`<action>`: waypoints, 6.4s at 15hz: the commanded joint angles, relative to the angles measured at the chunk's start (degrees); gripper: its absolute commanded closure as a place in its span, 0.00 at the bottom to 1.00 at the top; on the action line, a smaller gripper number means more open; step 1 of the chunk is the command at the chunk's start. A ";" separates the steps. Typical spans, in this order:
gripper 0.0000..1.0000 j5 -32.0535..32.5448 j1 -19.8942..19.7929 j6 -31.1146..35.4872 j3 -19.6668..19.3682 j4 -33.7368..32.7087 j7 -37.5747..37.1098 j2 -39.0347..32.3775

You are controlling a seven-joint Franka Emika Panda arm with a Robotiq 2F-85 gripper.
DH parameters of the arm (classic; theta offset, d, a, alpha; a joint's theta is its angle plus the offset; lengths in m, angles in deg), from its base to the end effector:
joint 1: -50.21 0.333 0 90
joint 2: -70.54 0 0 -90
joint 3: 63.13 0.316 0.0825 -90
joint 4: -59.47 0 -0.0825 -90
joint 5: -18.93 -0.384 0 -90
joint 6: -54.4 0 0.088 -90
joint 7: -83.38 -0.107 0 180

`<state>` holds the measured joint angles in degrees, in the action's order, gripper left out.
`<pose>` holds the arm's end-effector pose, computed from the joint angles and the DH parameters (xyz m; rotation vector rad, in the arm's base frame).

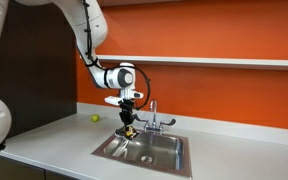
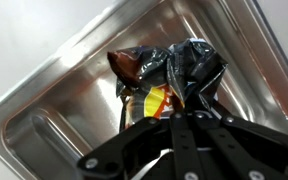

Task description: Pick up the object from the counter and put it in the sink

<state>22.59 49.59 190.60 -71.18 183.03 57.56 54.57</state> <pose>0.5537 -0.0847 0.2651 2.9370 -0.8292 -0.0663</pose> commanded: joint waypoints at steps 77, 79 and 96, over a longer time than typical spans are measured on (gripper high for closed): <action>0.00 0.41 0.72 -10.75 6.47 29.90 14.00 29.69; 0.00 0.41 0.68 -10.75 6.48 30.01 13.99 29.73; 0.00 0.42 0.66 -10.75 6.49 30.11 13.96 29.73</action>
<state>23.42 51.63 179.95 -66.10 213.23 71.17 84.33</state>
